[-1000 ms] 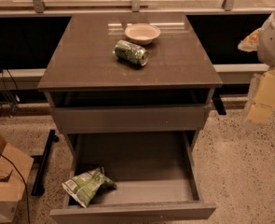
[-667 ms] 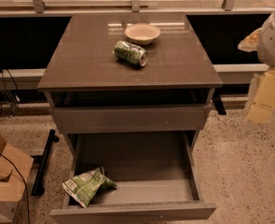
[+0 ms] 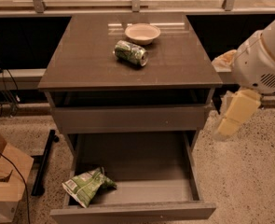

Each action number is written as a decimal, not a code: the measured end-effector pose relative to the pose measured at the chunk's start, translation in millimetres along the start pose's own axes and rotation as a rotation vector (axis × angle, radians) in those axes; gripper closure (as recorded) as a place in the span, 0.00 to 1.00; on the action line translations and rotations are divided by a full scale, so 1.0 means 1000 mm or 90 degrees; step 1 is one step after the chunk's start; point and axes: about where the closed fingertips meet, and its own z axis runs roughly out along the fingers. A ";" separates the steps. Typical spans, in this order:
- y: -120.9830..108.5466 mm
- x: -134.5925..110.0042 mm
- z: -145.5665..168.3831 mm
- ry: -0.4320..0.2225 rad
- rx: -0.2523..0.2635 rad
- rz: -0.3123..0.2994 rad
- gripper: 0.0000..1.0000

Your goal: Pick green jalapeno chip bag from middle drawer and place on counter

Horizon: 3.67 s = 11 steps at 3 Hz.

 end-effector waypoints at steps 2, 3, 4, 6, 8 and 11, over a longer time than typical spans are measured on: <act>0.022 -0.038 0.098 -0.184 -0.084 -0.003 0.00; 0.023 -0.043 0.102 -0.197 -0.090 0.001 0.00; 0.023 -0.043 0.102 -0.197 -0.090 0.001 0.00; 0.051 -0.098 0.213 -0.257 -0.136 -0.047 0.00; 0.076 -0.125 0.330 -0.298 -0.179 -0.027 0.00; 0.089 -0.125 0.431 -0.312 -0.221 0.030 0.00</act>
Offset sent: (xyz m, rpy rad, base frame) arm 0.0237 0.1182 -0.1347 0.5117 0.1242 0.1486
